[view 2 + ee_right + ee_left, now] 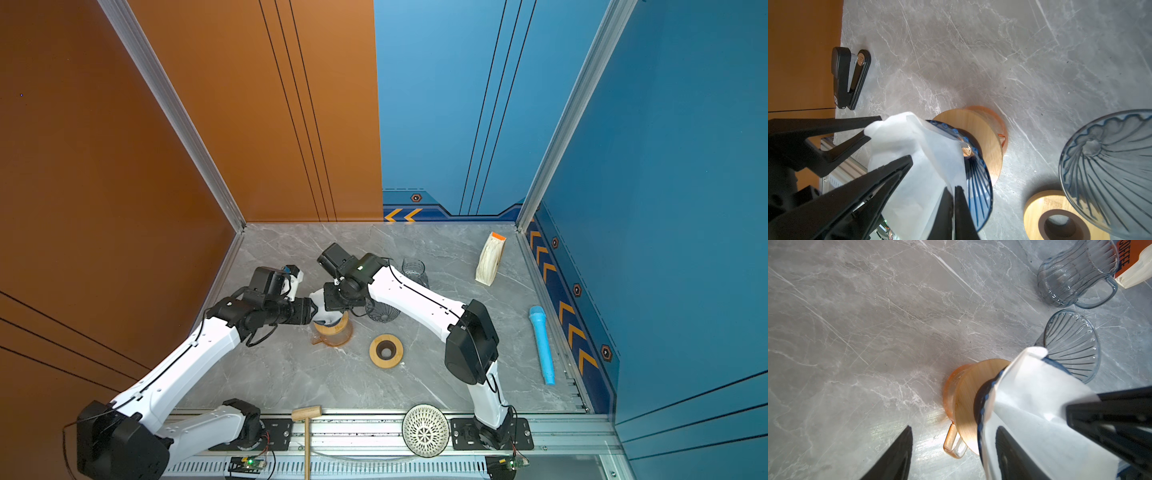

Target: Place the coffee filter in the dripper

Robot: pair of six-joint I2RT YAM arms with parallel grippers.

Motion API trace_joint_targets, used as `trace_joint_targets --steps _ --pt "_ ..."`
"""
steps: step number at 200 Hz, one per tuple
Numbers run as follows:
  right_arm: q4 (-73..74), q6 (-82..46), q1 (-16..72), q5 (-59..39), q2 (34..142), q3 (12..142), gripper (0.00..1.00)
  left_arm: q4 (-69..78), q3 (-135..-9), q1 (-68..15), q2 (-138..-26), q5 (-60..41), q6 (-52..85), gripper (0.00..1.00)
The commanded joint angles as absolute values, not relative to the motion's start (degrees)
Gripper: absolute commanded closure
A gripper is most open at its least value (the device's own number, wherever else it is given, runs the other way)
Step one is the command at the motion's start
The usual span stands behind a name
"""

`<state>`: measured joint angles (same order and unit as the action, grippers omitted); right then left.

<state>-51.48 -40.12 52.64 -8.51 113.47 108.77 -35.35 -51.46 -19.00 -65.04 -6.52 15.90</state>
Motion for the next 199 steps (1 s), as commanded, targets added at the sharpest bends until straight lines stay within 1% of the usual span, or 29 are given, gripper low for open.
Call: trace_joint_targets --steps 1,69,127,199 --pt "-54.31 -38.42 52.38 -5.53 111.13 109.61 0.91 -34.93 -50.11 -18.27 -64.18 -8.08 15.12 0.35" --pt "-57.78 -36.22 52.63 -0.90 111.94 111.71 0.83 -34.96 -50.02 -17.55 -63.91 -9.45 14.50 0.35" --pt "-58.89 -35.36 52.71 1.20 112.63 111.97 0.82 -34.90 -49.32 -17.18 -63.71 -9.93 14.68 0.35" --pt "-59.00 -34.41 52.60 0.96 114.49 112.15 0.80 -34.89 -49.56 -16.73 -65.12 -10.68 14.63 0.35"
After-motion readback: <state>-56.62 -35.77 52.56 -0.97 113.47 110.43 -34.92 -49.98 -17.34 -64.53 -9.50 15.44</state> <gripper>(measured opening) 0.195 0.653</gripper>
